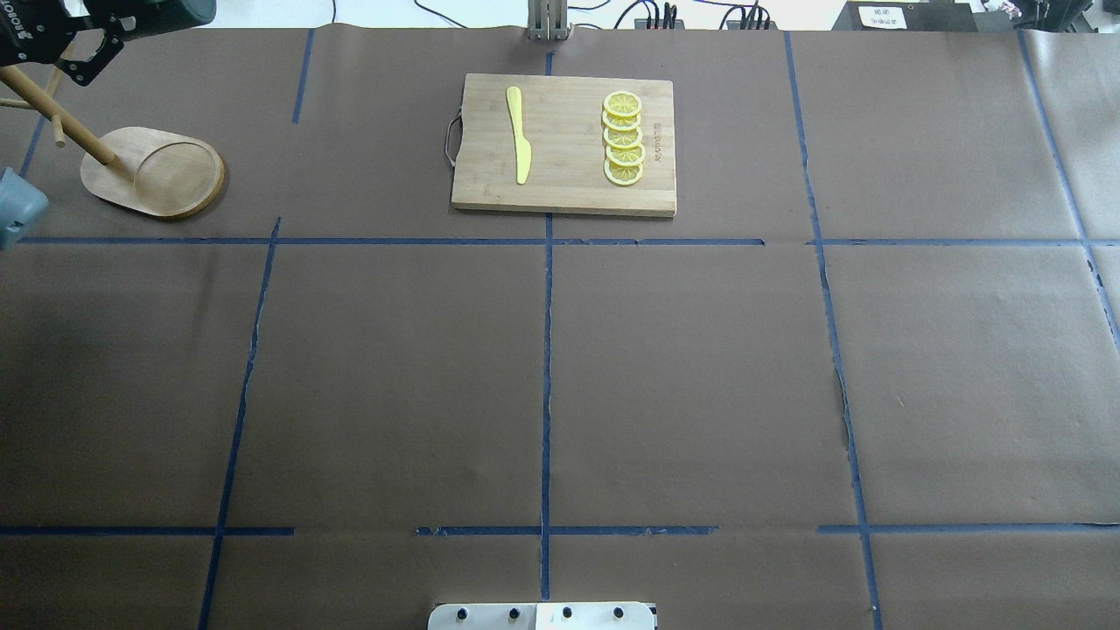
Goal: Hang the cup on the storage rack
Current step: 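Lift the teal mug and carry it toward the wooden rack, then hook the mug handle onto the rack's wooden peg with the left gripper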
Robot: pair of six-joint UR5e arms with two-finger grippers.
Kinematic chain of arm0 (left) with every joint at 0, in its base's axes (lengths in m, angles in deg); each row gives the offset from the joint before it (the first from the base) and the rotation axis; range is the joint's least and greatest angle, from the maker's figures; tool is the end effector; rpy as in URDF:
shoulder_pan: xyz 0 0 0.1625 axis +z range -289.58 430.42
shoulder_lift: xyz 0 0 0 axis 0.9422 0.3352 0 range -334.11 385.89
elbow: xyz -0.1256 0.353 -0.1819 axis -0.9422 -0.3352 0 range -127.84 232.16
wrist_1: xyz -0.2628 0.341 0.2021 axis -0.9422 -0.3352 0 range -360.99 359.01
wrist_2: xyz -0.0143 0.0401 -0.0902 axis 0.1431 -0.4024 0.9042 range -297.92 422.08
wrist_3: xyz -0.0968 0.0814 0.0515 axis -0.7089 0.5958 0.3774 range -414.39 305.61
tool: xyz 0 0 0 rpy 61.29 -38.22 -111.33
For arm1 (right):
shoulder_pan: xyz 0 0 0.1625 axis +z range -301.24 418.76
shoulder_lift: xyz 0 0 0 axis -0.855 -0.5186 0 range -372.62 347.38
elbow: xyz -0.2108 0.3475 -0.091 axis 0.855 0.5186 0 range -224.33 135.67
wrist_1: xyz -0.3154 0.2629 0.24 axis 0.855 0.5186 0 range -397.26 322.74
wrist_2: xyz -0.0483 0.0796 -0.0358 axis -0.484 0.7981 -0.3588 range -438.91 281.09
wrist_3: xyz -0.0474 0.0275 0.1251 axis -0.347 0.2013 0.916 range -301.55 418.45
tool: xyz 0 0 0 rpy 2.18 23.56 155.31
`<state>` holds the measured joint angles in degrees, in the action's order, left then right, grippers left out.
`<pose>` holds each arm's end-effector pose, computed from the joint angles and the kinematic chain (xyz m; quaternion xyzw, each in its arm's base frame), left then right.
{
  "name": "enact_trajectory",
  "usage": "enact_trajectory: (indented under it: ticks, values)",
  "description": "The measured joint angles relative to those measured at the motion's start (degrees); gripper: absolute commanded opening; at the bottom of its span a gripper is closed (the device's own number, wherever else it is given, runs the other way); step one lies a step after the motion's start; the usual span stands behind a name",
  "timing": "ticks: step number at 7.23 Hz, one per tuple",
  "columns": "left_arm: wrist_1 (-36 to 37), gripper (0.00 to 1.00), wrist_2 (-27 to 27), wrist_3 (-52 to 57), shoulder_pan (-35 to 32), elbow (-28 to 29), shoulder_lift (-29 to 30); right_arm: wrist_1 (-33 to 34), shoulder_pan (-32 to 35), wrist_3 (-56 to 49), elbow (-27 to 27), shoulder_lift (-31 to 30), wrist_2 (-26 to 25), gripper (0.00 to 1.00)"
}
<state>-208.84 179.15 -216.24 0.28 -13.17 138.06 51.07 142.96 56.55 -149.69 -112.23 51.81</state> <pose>0.1642 -0.6641 0.4258 -0.1374 0.8196 -0.4271 0.3563 -0.0062 -0.4989 0.6172 0.0488 -0.3491 -0.0852 0.9319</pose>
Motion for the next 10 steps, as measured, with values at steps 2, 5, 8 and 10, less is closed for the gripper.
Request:
enact_trajectory:
  ticks: [2,5,8,10]
  values:
    - [-2.9,0.0,-1.8,-0.3,-0.5,1.3,-2.7,0.0,0.0,0.5,-0.7,0.0,-0.1,1.0]
    - [-4.7,0.0,-2.7,-0.8,-1.5,5.6,-3.4,0.0,0.0,1.1,-2.1,0.1,-0.2,1.0]
    - [-5.4,0.0,-4.4,-0.9,-1.7,9.2,-0.7,0.0,0.1,1.1,-2.9,0.1,-0.5,1.0]
    - [-5.4,0.0,-4.8,-0.6,-1.6,11.0,1.3,0.0,0.1,1.1,-3.0,0.3,-0.6,1.0]
